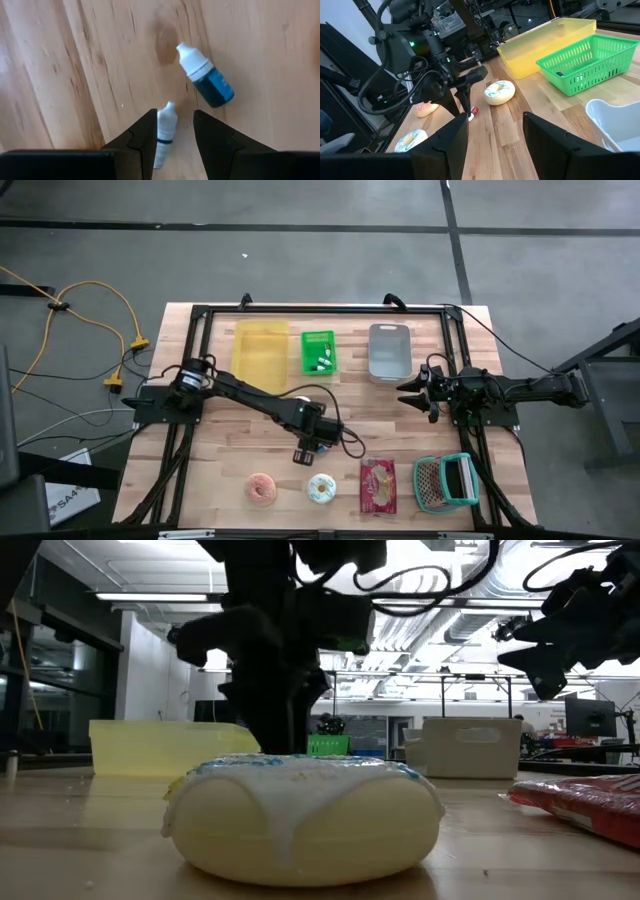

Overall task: Pick & Place Food Item
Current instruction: Put the red food coloring bottle into the green bin

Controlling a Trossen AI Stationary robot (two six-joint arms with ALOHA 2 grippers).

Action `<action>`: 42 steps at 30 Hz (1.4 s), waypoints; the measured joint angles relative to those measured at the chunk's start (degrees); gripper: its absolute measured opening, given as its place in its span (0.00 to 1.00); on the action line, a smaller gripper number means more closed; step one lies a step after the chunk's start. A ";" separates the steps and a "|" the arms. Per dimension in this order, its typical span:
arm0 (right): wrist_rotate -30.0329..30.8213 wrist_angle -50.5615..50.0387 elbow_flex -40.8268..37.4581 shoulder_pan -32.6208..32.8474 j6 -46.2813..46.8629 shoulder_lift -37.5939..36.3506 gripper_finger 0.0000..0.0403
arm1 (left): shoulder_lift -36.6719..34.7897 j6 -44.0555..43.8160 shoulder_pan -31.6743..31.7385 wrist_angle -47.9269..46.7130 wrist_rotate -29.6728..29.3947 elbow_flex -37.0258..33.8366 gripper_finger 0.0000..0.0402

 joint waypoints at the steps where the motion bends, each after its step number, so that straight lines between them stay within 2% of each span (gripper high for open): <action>1: 0.00 0.00 -0.01 0.02 0.01 0.00 0.43 | 0.10 0.00 0.00 -0.49 0.00 0.00 0.30; 42: 0.00 0.00 0.00 0.01 0.00 0.00 0.43 | 1.74 0.46 0.11 -5.73 -1.73 0.07 0.30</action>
